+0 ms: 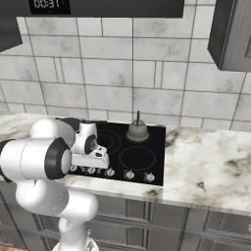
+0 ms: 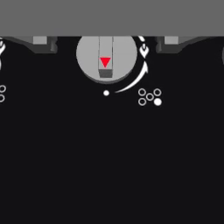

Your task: Pick the pan from the cabinet and place it on the stove. Then turn on the stove burner for the pan.

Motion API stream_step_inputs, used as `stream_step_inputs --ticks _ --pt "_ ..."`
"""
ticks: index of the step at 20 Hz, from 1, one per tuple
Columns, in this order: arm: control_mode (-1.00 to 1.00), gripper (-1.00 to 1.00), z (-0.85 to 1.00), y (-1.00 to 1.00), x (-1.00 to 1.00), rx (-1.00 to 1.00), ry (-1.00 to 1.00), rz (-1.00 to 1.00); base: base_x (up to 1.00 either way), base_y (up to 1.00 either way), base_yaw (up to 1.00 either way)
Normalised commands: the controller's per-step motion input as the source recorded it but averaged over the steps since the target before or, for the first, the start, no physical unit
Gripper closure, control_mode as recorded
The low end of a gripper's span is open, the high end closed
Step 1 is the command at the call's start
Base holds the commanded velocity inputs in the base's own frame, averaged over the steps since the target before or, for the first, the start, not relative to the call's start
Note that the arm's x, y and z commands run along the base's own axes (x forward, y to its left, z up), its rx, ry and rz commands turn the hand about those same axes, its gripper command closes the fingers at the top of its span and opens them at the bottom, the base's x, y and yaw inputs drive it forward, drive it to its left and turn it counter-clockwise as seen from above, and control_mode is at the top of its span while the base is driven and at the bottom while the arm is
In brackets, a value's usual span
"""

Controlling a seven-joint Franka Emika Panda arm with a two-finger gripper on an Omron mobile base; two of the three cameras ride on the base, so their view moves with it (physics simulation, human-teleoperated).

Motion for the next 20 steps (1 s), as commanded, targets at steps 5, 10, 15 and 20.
stream_step_inputs --ticks 5,10,15,20 --pt "-1.0 1.0 -0.16 0.01 -0.01 0.0 0.0 0.0 0.0 0.0 0.0" --pt "-1.0 1.0 -0.2 0.03 -0.05 0.0 0.0 0.09 0.0 0.0 0.0" --pt "-1.0 1.0 -0.26 0.02 -0.15 0.0 0.0 0.15 0.0 0.0 0.0" --pt "-1.0 1.0 -0.37 0.05 -0.26 0.0 0.0 0.2 0.0 0.0 0.0"
